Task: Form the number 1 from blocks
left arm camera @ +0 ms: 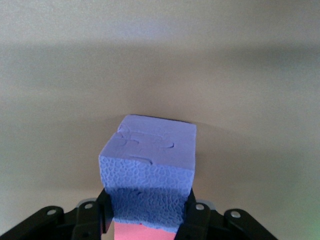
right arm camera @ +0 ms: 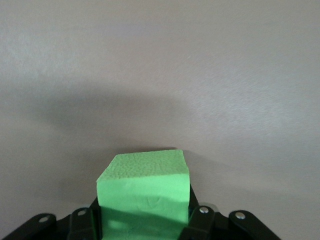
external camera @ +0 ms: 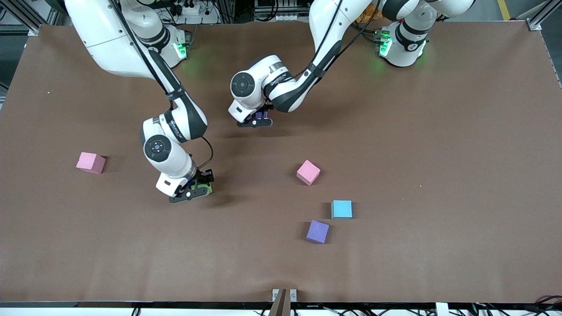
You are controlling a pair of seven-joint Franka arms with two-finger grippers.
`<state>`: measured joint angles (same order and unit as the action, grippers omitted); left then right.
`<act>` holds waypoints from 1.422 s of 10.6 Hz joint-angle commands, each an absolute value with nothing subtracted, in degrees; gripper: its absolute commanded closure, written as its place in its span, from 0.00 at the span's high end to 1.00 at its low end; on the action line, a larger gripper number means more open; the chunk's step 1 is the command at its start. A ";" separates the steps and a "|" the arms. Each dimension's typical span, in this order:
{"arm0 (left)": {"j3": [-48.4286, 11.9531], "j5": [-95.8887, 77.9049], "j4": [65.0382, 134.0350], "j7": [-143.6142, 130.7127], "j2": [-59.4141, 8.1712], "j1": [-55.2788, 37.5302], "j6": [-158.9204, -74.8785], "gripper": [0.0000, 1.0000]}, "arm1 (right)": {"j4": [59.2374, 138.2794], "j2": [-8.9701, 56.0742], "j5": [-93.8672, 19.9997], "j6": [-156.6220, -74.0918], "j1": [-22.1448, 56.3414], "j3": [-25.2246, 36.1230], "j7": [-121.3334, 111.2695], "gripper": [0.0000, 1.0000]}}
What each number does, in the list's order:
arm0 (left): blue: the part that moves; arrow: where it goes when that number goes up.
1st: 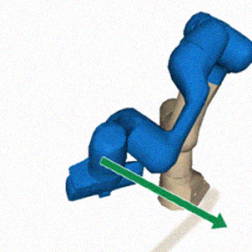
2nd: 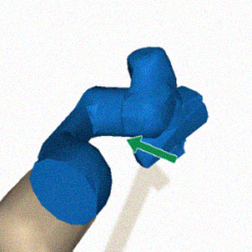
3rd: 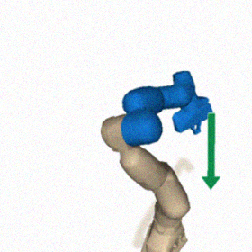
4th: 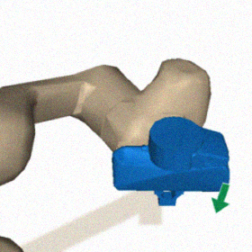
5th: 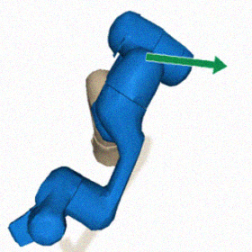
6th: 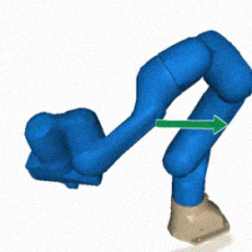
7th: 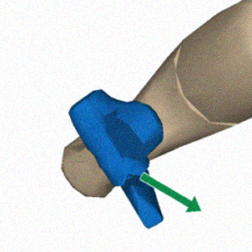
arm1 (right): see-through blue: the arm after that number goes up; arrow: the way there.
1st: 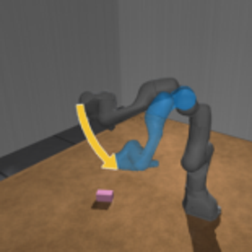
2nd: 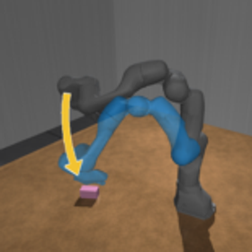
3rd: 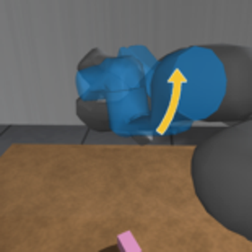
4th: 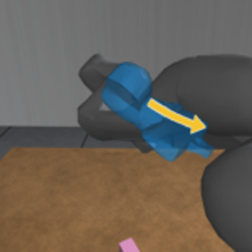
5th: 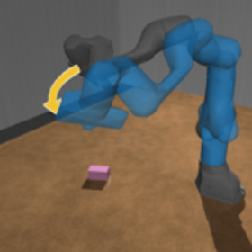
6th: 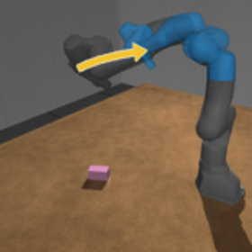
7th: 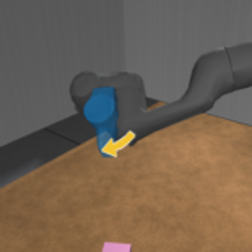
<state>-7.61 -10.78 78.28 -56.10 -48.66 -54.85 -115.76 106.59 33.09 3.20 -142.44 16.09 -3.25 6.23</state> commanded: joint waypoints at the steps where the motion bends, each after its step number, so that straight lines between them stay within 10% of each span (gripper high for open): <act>1: -7.03 -11.69 77.08 -55.11 -49.13 -55.37 -114.61 0.00 | 106.44 29.63 3.08 -138.70 15.29 -3.17 5.63 0.00; 4: -6.94 -11.69 77.08 -55.02 -49.13 -55.37 -114.61 0.00 | 106.52 29.27 2.90 -138.52 15.38 -2.72 5.89 0.00; 5: -6.94 -10.99 77.17 -53.89 -49.13 -55.37 -114.61 0.68 | 106.52 29.18 1.68 -138.52 15.64 -2.64 6.06 0.00; 6: -6.94 -9.42 77.34 -53.70 -49.04 -55.98 -114.61 1.00 | 106.52 28.74 0.63 -138.25 15.73 -2.64 6.06 0.00; 15: 12.80 -7.29 77.34 -67.76 -45.17 -55.46 -114.34 1.00 | 106.96 25.67 0.53 -132.90 20.37 -2.81 15.42 0.00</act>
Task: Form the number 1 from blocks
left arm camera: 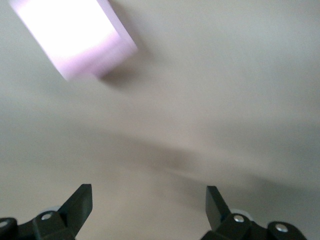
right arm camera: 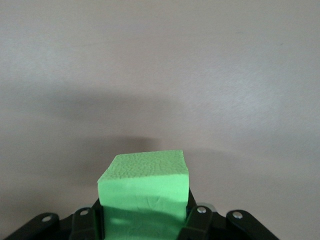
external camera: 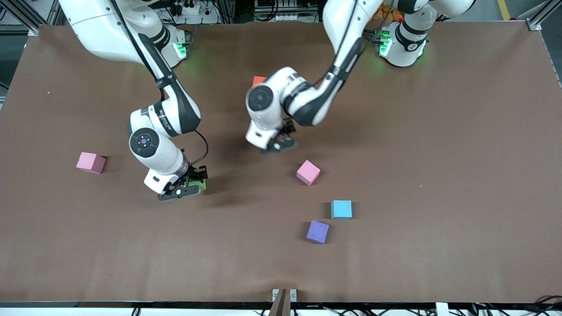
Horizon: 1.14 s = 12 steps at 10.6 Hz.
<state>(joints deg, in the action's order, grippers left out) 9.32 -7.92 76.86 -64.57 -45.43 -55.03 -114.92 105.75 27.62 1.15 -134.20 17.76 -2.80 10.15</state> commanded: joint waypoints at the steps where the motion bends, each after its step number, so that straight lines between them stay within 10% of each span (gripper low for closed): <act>1: 14.22 -10.17 77.34 -70.64 -45.26 -53.72 -114.78 1.00 | 106.96 25.49 0.44 -132.37 21.87 -3.33 18.69 0.00; 12: 13.71 -15.29 78.84 -81.12 -48.08 -47.64 -126.12 1.00 | 112.93 26.46 4.39 -134.12 36.03 -8.70 45.61 0.00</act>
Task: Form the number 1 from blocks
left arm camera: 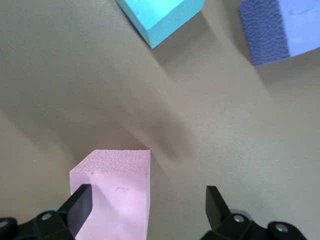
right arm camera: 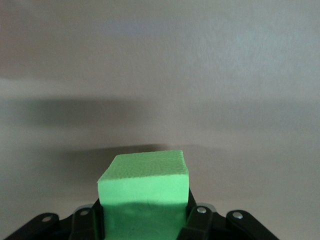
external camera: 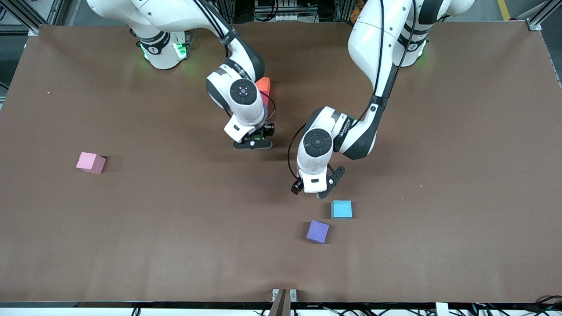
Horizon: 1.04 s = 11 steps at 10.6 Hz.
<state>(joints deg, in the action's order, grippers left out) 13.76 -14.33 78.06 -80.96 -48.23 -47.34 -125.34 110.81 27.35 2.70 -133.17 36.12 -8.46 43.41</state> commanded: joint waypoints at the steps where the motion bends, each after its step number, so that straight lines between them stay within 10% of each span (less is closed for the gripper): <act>1: 13.71 -15.29 79.36 -81.04 -48.08 -47.64 -126.04 1.00 | 113.55 26.54 4.39 -134.99 36.12 -9.22 47.01 0.00; 11: 13.89 -15.12 79.72 -81.21 -45.36 -47.37 -120.51 1.00 | 118.65 26.98 4.48 -140.54 36.04 -12.13 51.15 0.00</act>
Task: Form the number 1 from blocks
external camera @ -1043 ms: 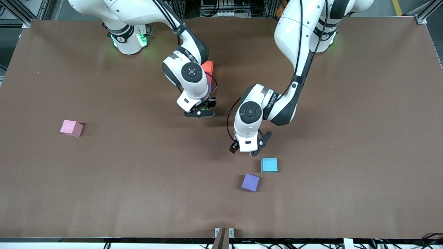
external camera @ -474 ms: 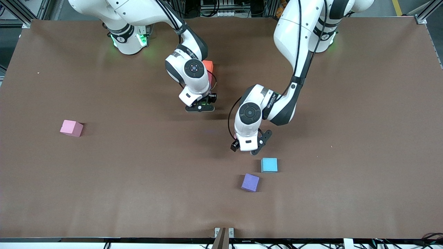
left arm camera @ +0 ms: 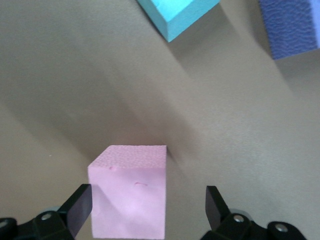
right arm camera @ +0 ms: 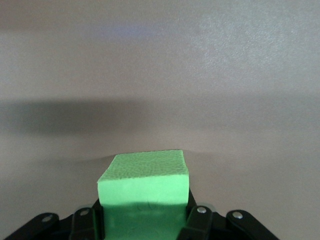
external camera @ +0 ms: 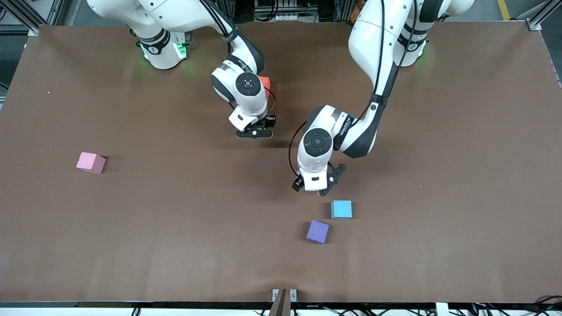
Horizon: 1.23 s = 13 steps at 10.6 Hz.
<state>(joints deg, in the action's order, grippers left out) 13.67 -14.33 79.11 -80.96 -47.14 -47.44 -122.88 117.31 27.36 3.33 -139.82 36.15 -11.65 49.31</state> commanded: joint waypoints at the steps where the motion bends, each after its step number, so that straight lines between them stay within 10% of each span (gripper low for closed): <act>1: 13.89 -15.12 79.72 -81.21 -44.92 -47.37 -119.37 1.00 | 118.65 27.07 4.57 -140.54 36.04 -12.13 51.15 0.00; 2: 13.80 -15.12 80.06 -80.95 -45.35 -47.55 -118.66 1.00 | 118.65 27.07 4.57 -140.45 35.95 -12.13 51.15 0.21; 3: 13.71 -15.12 80.07 -81.03 -45.79 -47.64 -118.65 1.00 | 118.65 27.16 4.57 -140.36 35.86 -12.04 51.15 0.74; 4: 13.71 -15.20 80.16 -81.21 -45.96 -47.64 -118.65 1.00 | 118.57 27.07 4.92 -140.36 35.69 -12.04 51.07 1.00; 11: 13.62 -15.03 80.07 -80.42 -49.83 -48.51 -121.20 1.00 | 114.19 18.74 6.42 -131.26 26.21 -11.69 44.41 1.00; 12: 13.54 -14.42 80.07 -79.46 -49.57 -48.25 -121.20 0.32 | 112.86 16.89 6.42 -128.35 23.67 -11.17 41.77 1.00; 13: 13.54 -14.50 79.98 -77.02 -49.48 -48.43 -121.20 0.00 | 112.50 14.79 6.42 -127.45 21.21 -10.81 38.53 1.00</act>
<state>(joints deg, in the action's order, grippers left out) 13.31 -14.33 80.19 -79.75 -49.73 -48.09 -120.94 112.56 18.61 5.54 -130.01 24.73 -10.64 42.07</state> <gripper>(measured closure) 0.141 0.000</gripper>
